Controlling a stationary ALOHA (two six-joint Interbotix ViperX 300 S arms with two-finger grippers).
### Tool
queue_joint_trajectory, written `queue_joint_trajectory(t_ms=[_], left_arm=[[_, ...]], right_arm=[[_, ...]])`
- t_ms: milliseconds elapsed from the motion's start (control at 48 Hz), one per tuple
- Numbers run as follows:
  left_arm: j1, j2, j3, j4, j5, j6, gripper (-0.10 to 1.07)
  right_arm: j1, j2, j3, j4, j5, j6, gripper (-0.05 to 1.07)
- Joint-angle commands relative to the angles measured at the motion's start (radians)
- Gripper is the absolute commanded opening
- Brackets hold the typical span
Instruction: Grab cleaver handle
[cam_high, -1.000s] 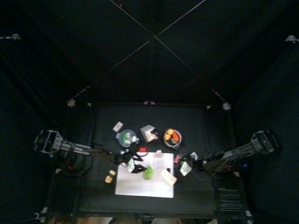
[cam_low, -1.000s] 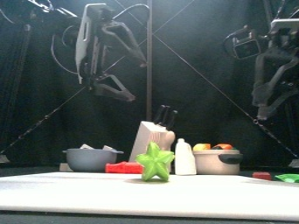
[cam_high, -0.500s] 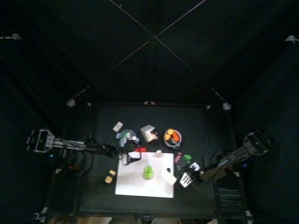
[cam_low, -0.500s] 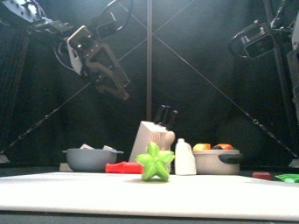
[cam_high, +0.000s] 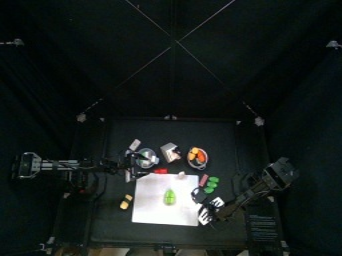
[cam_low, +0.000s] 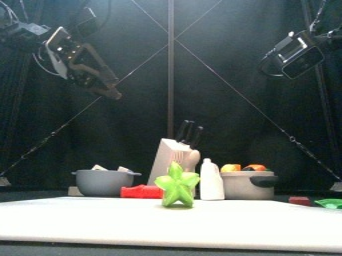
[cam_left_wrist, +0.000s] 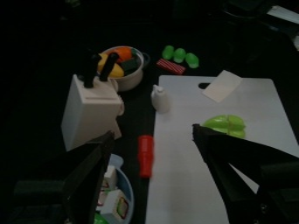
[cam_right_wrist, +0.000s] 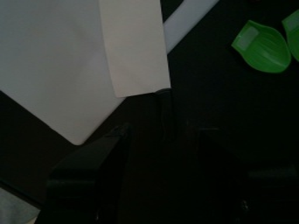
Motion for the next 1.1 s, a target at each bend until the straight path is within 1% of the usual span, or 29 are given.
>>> queue_joint_trajectory(t_ms=[0, 83, 188, 458, 604, 729, 854, 917, 1083], left_arm=[[0.002, -0.005, -0.006, -0.005, -0.018, 0.0, 1.03], [0.002, -0.005, 0.006, -0.02, -0.032, -0.002, 1.03], [0.002, -0.005, 0.023, -0.06, -0.044, 0.0, 1.03], [0.003, -0.005, 0.038, -0.112, -0.051, 0.002, 1.03], [0.006, -0.005, 0.046, -0.13, -0.051, 0.002, 1.03], [0.006, -0.003, 0.046, -0.137, -0.051, 0.002, 1.03], [0.008, -0.005, 0.046, -0.14, -0.051, 0.002, 1.03], [0.006, -0.005, 0.046, -0.14, -0.051, 0.002, 1.03], [0.006, -0.003, 0.046, -0.14, -0.051, 0.002, 1.03]], right_arm=[[0.002, -0.003, 0.003, 0.015, -0.009, 0.0, 0.87], [0.002, 0.012, 0.014, 0.023, -0.04, 0.0, 0.87], [0.002, 0.031, 0.029, 0.023, -0.086, 0.0, 0.87], [0.003, 0.055, 0.06, 0.026, -0.143, -0.002, 0.86], [0.003, 0.055, 0.058, 0.034, -0.143, -0.008, 0.77], [0.005, 0.055, 0.058, 0.035, -0.14, -0.006, 0.64], [0.005, 0.048, 0.048, 0.034, -0.117, -0.008, 0.54], [0.003, 0.035, 0.034, 0.031, -0.08, -0.008, 0.5], [0.005, -0.023, -0.025, 0.014, 0.055, -0.011, 0.45]])
